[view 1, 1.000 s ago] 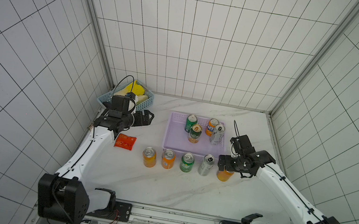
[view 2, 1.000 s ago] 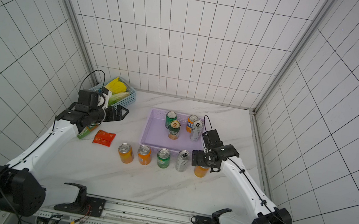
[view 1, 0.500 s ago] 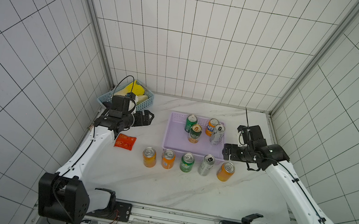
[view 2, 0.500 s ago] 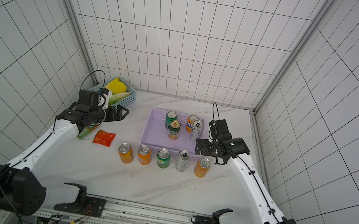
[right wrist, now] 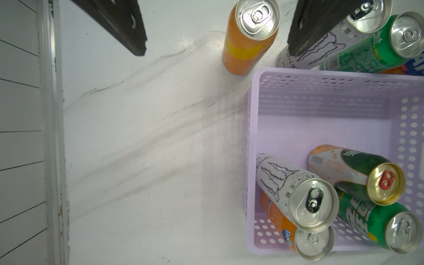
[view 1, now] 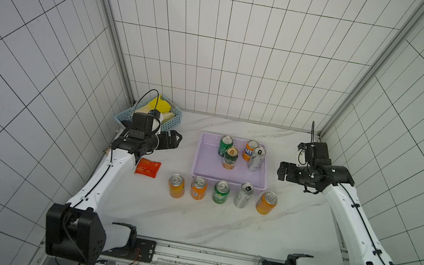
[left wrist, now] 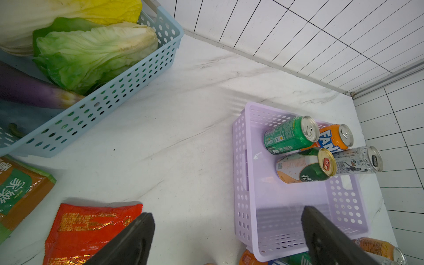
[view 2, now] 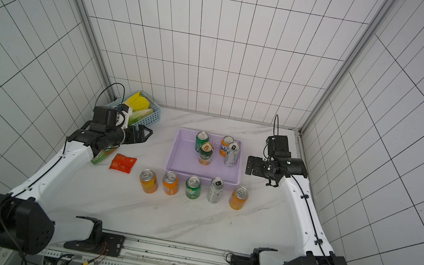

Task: Take out the drinks from the basket
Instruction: Pick up the drink from the basket.

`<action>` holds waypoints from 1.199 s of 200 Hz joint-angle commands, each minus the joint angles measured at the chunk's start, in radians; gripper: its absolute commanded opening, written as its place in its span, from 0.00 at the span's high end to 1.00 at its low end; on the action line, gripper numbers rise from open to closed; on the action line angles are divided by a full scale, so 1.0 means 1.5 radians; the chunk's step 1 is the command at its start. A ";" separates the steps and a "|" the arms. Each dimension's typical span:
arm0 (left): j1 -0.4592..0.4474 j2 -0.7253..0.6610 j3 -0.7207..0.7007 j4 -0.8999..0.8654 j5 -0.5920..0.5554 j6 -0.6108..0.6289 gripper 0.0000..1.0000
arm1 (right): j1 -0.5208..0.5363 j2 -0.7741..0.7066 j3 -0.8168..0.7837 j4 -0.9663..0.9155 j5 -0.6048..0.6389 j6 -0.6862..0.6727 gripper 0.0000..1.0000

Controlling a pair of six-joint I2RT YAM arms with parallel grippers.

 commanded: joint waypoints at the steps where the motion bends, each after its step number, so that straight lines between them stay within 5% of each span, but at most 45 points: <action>1: 0.001 0.007 0.004 0.006 -0.005 0.010 0.02 | -0.029 0.011 0.015 0.029 -0.025 -0.024 0.01; 116: -0.008 0.011 0.030 -0.013 -0.009 0.011 0.02 | -0.077 0.026 -0.042 0.110 -0.047 -0.047 0.01; 240: -0.233 0.122 0.201 -0.128 -0.168 0.042 0.02 | -0.102 0.031 -0.047 0.110 -0.044 -0.045 0.00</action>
